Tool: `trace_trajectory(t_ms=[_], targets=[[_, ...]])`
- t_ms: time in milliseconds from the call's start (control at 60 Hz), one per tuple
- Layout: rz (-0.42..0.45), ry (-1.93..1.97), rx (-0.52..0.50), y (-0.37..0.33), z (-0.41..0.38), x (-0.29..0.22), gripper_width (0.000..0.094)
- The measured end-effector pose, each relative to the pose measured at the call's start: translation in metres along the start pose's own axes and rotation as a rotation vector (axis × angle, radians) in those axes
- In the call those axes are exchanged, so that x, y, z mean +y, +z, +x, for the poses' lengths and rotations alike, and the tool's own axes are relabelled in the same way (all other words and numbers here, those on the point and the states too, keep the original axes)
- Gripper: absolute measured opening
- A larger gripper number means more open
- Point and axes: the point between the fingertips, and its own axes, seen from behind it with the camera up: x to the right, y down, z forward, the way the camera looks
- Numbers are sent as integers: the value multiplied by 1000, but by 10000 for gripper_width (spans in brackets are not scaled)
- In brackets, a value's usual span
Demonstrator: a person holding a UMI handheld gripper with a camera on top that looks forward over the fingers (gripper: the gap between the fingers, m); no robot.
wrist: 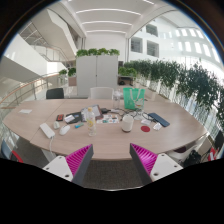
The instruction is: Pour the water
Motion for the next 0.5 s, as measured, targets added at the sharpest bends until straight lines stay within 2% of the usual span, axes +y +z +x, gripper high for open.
trace_trajectory(t_ms=[133, 150, 183, 367, 500], targets=[[-5, 7, 34, -6, -6, 5, 832], [-6, 5, 36, 0, 11, 3, 833], [-3, 13, 38, -12, -20, 9, 831], [28, -17, 25, 0, -39, 13, 836], [85, -13, -80, 47, -66, 14, 834]])
